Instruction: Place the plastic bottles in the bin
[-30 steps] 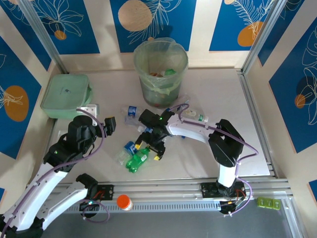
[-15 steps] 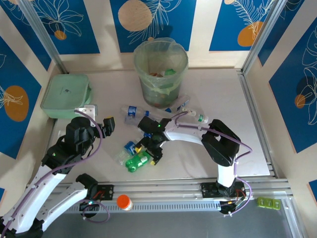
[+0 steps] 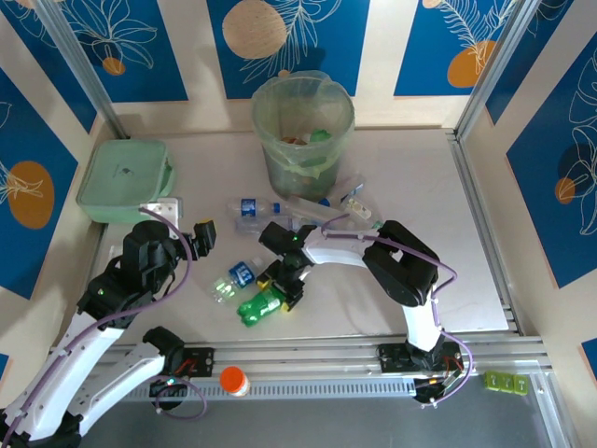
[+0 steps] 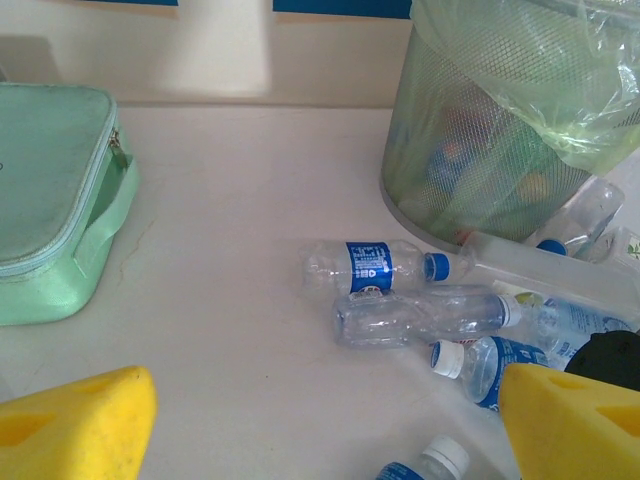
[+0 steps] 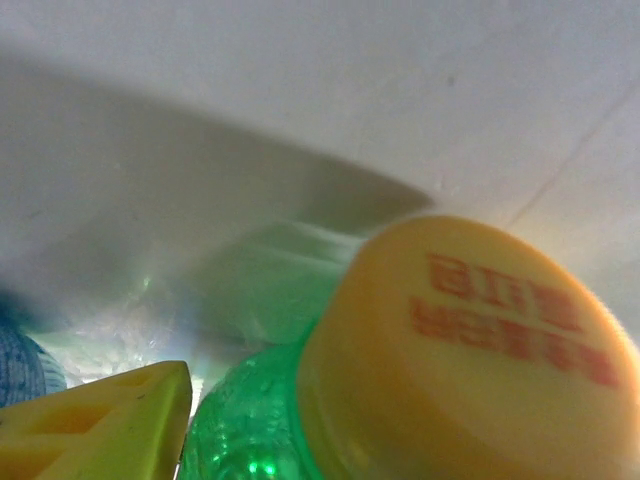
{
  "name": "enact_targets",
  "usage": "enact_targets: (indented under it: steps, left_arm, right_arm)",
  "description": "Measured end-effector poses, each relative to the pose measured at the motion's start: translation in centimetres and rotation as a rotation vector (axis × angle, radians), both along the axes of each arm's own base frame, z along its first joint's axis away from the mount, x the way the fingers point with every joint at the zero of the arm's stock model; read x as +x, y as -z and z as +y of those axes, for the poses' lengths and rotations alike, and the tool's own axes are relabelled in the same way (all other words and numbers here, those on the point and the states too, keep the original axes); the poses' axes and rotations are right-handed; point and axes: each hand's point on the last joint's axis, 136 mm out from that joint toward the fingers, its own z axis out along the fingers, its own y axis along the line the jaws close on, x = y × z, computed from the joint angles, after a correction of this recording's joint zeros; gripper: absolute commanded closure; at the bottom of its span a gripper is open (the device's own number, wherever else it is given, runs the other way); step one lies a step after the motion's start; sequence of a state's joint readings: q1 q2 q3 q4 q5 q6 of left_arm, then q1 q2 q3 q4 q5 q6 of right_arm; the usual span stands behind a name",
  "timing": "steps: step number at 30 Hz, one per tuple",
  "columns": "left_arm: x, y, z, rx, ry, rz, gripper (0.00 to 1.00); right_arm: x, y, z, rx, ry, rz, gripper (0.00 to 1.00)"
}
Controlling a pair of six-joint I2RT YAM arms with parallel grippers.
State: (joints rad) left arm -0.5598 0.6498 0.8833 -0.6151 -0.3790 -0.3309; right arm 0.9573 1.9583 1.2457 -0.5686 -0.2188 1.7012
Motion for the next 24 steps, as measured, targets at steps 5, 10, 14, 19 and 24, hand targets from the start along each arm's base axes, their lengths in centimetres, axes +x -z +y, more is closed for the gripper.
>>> enact_targets:
  steps: [5, 10, 14, 19, 24]
  left_arm:
    - [0.0, 0.0, 0.0, 0.000, 0.000, 0.000, 0.12]
    - [0.0, 0.0, 0.0, 0.001, 0.000, 0.001, 0.12]
    - [0.0, 0.1, 0.0, 0.002, 0.000, 0.001, 0.11]
    - [0.0, 0.1, -0.1, -0.001, 0.004, 0.003, 0.11]
    - [-0.3, 0.1, -0.9, -0.042, 0.039, 0.027, 0.12]
  right_arm:
    - [0.4, 0.0, -0.1, -0.002, 0.001, -0.010, 0.45]
    - [0.8, -0.1, -0.3, -0.012, -0.004, -0.033, 0.46]
    - [1.1, -0.8, -1.1, -0.038, -0.013, -0.076, 0.46]
    - [1.7, -3.3, -1.6, -0.021, -0.025, -0.151, 0.46]
    - [2.5, -6.7, -2.4, 0.012, -0.056, -0.268, 0.45]
